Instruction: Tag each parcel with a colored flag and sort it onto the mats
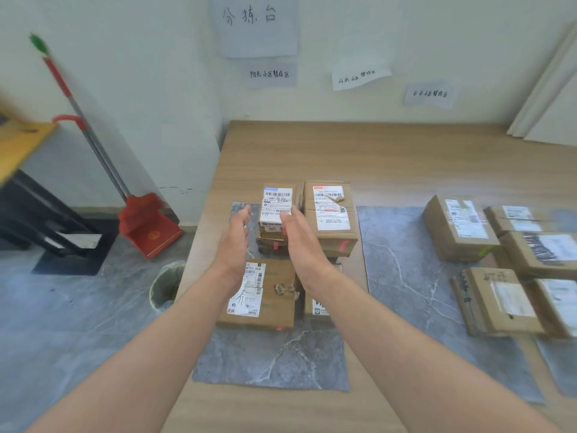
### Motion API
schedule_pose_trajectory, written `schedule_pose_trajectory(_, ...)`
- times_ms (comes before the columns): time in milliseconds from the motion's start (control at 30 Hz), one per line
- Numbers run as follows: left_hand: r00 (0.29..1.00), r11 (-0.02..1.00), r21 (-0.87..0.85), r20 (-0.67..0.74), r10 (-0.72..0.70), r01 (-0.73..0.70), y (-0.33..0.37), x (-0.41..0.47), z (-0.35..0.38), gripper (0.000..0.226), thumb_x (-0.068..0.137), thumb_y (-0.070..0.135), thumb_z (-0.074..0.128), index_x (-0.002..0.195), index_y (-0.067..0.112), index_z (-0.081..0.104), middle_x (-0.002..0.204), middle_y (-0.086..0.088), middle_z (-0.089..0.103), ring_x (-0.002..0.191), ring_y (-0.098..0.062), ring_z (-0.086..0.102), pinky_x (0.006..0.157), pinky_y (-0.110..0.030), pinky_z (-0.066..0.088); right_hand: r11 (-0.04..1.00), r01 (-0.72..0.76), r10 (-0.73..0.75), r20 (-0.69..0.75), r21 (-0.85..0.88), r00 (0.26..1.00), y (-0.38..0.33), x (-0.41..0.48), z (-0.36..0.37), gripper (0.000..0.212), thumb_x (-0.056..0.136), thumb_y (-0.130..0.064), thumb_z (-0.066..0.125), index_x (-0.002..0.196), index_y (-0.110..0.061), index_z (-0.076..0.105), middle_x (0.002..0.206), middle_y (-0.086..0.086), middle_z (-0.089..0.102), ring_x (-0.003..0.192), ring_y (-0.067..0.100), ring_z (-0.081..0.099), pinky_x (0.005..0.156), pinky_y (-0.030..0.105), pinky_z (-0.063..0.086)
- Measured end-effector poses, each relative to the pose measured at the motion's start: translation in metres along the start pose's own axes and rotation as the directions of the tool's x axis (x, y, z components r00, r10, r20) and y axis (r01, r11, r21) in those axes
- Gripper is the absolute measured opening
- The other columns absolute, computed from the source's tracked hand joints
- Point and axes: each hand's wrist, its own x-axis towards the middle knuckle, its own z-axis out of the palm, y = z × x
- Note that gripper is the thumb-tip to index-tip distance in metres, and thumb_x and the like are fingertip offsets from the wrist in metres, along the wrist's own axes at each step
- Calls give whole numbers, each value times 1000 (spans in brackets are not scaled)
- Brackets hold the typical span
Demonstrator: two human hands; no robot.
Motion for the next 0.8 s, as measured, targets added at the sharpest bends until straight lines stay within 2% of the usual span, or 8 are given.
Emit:
schedule_pose_trajectory(100,998,998,4,21,57,-57,11,-34,4,45,106,40,32,144,24,51,148,10,52,136,-4,45,116,-26,32,999,36,-36,-20,-11,999,-8,-29,-5,60,105,-53,38,161,-39,20,166,-14,24,152,11,22,110,31,20)
schedule_pose_trajectory(167,997,998,-3,43,59,-59,15,-50,8,34,108,34,30,115,30,63,106,23,71,94,17,62,83,-5,46,998,59,-59,-45,-2,997,-13,-48,-6,61,104,-55,39,160,-40,22,166,-13,26,151,13,26,118,33,20)
schedule_pose_trajectory(233,994,997,-3,77,73,-73,20,-73,9,35,109,30,28,97,31,61,74,27,71,66,20,62,59,-3,45,998,70,-69,-76,8,995,-14,-66,-5,62,101,-57,41,159,-41,25,163,-11,32,149,14,31,123,42,24)
schedule_pose_trajectory(300,990,996,17,107,86,-89,18,-81,6,33,107,36,32,112,29,64,98,22,75,92,14,65,80,-6,48,995,103,-101,-123,8,987,-16,-86,-4,59,104,-52,40,159,-38,28,157,-15,37,145,10,32,120,37,24)
schedule_pose_trajectory(400,982,996,11,164,89,-92,19,-104,0,47,103,45,39,145,25,50,152,2,48,139,-13,44,119,-35,30,990,141,-141,-168,-10,976,-15,-118,-3,55,107,-48,37,159,-35,29,145,-17,40,134,5,33,111,34,25)
schedule_pose_trajectory(567,950,994,36,298,92,-108,23,-147,-8,27,105,38,39,110,33,64,109,17,62,101,-1,58,98,-29,40,982,182,-185,-350,-42,918,-6,-181,11,72,85,-64,43,149,-32,47,146,-16,49,140,11,43,120,46,33)
schedule_pose_trajectory(667,908,987,66,404,110,-149,29,-179,-14,55,95,55,44,141,28,53,143,7,51,136,-14,45,119,-40,28,973,225,-222,-429,-44,875,-7,-227,13,45,103,-46,43,144,-28,50,128,-21,53,123,3,50,118,41,36)
schedule_pose_trajectory(800,844,988,52,527,99,-148,35,-220,-3,69,85,62,45,145,29,49,151,4,46,140,-19,41,121,-44,23,969,235,-238,-530,-74,814,-3,-274,6,53,107,-42,40,157,-25,36,156,-8,41,142,13,38,121,46,32)
